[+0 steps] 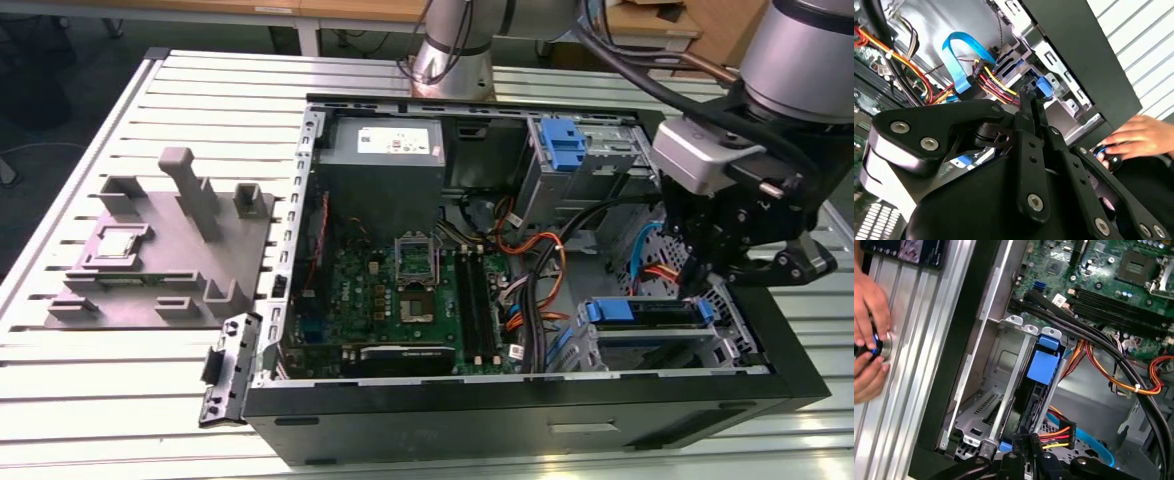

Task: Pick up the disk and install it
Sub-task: 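Insert the first disk wire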

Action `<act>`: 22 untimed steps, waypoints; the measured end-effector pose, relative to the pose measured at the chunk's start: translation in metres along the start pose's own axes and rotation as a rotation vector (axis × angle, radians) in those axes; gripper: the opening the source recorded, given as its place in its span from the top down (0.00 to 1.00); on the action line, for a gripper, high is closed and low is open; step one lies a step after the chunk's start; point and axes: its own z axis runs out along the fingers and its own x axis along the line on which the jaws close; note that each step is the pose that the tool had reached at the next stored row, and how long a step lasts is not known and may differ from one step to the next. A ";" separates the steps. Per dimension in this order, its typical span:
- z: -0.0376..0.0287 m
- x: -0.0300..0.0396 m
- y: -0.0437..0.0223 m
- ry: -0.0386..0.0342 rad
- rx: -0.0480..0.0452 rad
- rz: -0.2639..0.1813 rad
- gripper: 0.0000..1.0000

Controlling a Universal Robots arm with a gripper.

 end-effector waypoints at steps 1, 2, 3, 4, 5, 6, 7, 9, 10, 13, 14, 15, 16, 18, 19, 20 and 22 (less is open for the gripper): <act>0.0002 0.0000 0.0000 0.0018 -0.0026 0.018 0.83; 0.0004 -0.0001 0.0000 0.0037 -0.0052 0.035 0.83; 0.0006 -0.0001 0.0000 0.0055 -0.0078 0.053 0.83; 0.0008 -0.0001 0.0001 0.0074 -0.0104 0.071 0.83; 0.0010 -0.0002 0.0001 0.0093 -0.0130 0.088 0.83; 0.0012 -0.0002 0.0001 0.0111 -0.0155 0.105 0.83; 0.0014 -0.0002 0.0001 0.0124 -0.0176 0.120 0.83; 0.0019 -0.0003 0.0002 0.0153 -0.0216 0.147 0.83; 0.0022 -0.0003 0.0002 0.0167 -0.0236 0.160 0.83; 0.0033 -0.0005 0.0002 0.0138 -0.0246 0.174 0.83; 0.0040 -0.0007 0.0003 0.0078 -0.0235 0.176 0.83; 0.0047 -0.0008 0.0003 0.0031 -0.0228 0.179 0.83; 0.0053 -0.0009 0.0003 -0.0007 -0.0224 0.183 0.83; 0.0063 -0.0010 0.0004 -0.0041 -0.0232 0.198 0.83; 0.0067 -0.0011 0.0003 -0.0052 -0.0239 0.205 0.83; 0.0071 -0.0011 0.0003 -0.0065 -0.0244 0.213 0.83; 0.0079 -0.0011 -0.0001 -0.0085 -0.0251 0.223 0.83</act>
